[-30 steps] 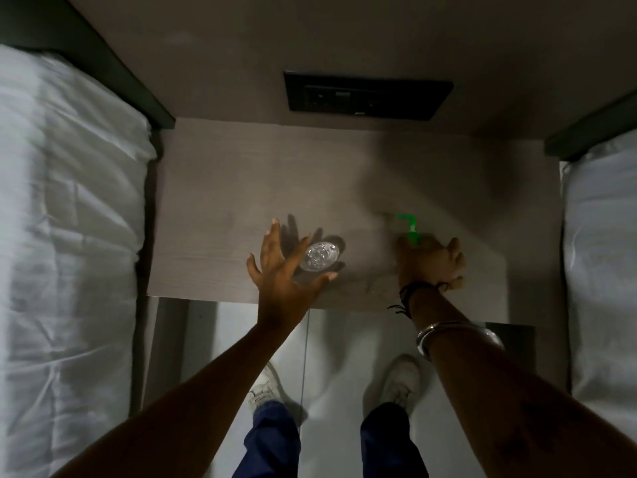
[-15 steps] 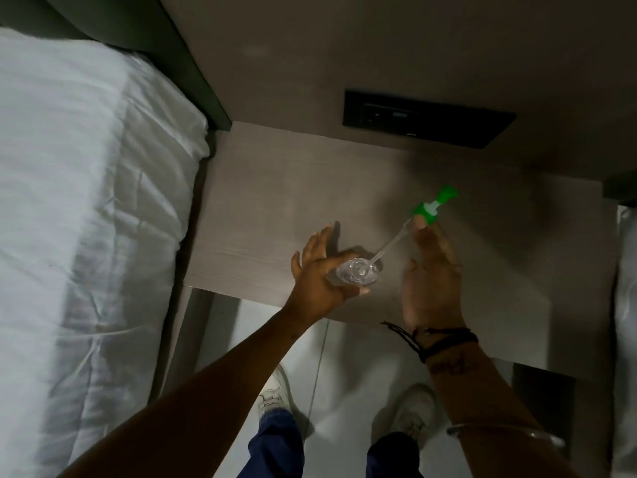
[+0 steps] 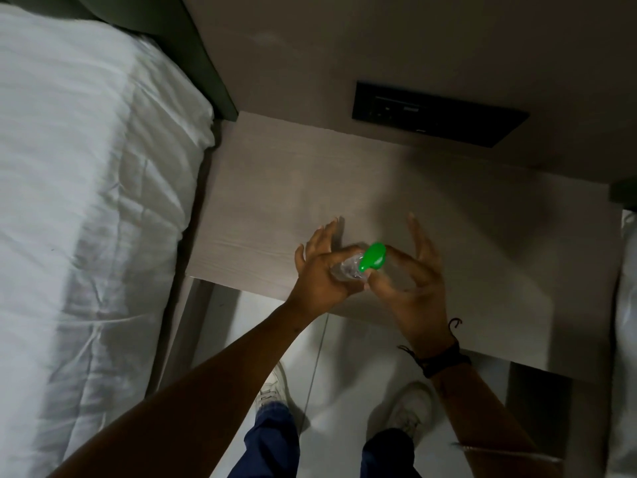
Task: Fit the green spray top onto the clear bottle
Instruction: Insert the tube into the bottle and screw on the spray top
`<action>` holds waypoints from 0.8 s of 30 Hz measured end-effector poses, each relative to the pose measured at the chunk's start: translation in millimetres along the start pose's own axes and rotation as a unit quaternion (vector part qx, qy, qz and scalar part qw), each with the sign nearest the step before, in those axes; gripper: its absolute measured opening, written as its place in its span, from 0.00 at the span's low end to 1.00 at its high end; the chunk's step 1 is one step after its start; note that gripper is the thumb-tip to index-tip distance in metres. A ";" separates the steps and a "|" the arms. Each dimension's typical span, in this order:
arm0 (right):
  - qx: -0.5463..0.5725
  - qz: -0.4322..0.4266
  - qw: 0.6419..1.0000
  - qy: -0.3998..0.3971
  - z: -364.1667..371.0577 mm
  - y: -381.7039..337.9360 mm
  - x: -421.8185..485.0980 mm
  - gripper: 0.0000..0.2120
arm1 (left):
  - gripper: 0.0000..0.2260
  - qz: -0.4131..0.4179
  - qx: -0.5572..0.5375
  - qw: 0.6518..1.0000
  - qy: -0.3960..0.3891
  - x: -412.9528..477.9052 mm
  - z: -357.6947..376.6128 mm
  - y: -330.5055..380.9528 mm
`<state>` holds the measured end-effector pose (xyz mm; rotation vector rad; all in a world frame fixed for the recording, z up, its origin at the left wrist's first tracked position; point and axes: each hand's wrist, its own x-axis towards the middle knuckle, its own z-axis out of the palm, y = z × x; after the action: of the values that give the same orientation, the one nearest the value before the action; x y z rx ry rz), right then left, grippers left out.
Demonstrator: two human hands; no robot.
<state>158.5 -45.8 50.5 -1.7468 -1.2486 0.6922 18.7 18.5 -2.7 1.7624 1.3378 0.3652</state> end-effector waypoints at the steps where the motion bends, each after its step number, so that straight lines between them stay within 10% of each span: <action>1: -0.023 -0.002 1.000 -0.011 0.4 2.6 -0.7 0.20 | 0.26 0.006 0.022 1.000 -0.002 0.6 0.4 -1.1; 10: -0.131 0.011 0.983 -0.125 -3.3 15.2 3.9 0.30 | 0.26 0.041 0.034 0.998 0.017 -3.0 1.7 -3.7; 18: -0.134 -0.005 0.986 -0.098 -1.1 -2.5 16.6 0.13 | 0.27 0.029 0.028 0.999 0.029 -1.0 6.7 -10.5; 24: -0.132 0.032 0.985 -0.107 1.0 -7.8 11.5 0.32 | 0.24 0.030 0.010 0.999 0.044 -3.1 9.7 -16.1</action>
<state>158.1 -33.7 57.4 -1.9754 -1.4907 0.7976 13.9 12.0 -19.9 1.8239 1.3551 0.4687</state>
